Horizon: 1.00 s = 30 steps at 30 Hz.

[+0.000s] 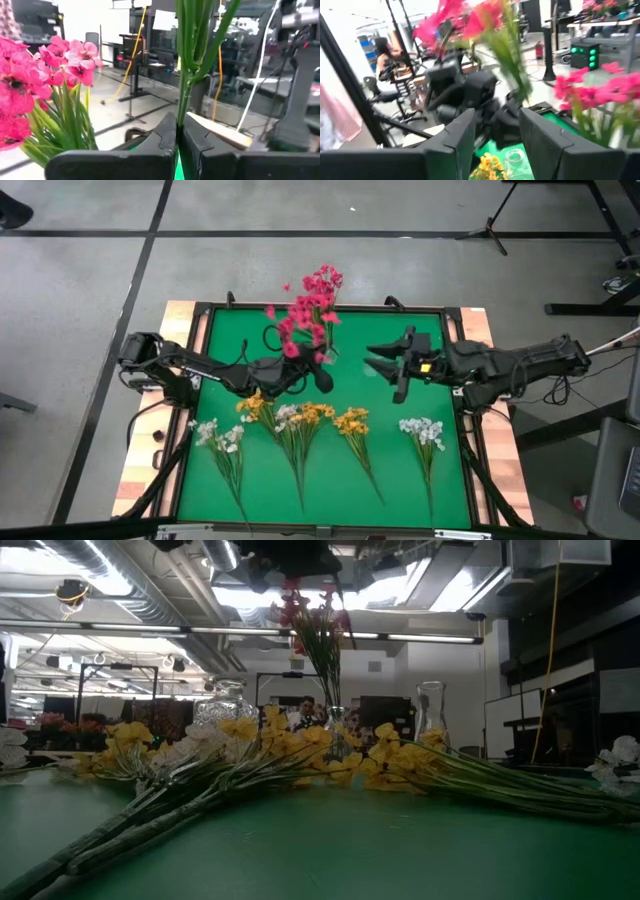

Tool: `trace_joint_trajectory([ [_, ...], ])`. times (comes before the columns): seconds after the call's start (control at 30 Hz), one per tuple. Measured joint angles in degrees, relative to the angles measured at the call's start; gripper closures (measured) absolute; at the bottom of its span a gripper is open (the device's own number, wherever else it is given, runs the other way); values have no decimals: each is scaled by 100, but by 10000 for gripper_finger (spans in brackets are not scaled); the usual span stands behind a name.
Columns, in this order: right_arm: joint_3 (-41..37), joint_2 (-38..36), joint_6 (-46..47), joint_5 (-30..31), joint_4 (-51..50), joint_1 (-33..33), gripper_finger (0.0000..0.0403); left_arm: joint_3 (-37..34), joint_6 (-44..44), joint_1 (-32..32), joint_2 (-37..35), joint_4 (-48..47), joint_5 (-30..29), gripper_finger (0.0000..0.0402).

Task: Sort flowers into vase by color
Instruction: Put the red flower into the center transparent vase

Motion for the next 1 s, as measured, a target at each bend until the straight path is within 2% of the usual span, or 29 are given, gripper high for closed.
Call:
trace_joint_trajectory([
  [0.33, 0, -394, 33, -18, -205, 0, 249, 0, 235, 410, 786, 533, -807, 401],
  [0.77, 0, -390, 347, -110, -651, -2, 249, 0, 45, 720, 906, 586, -789, 401],
  [1.0, 0, -389, 358, -164, -673, -2, 249, 2, 36, 712, 1344, 858, -712, 401],
])
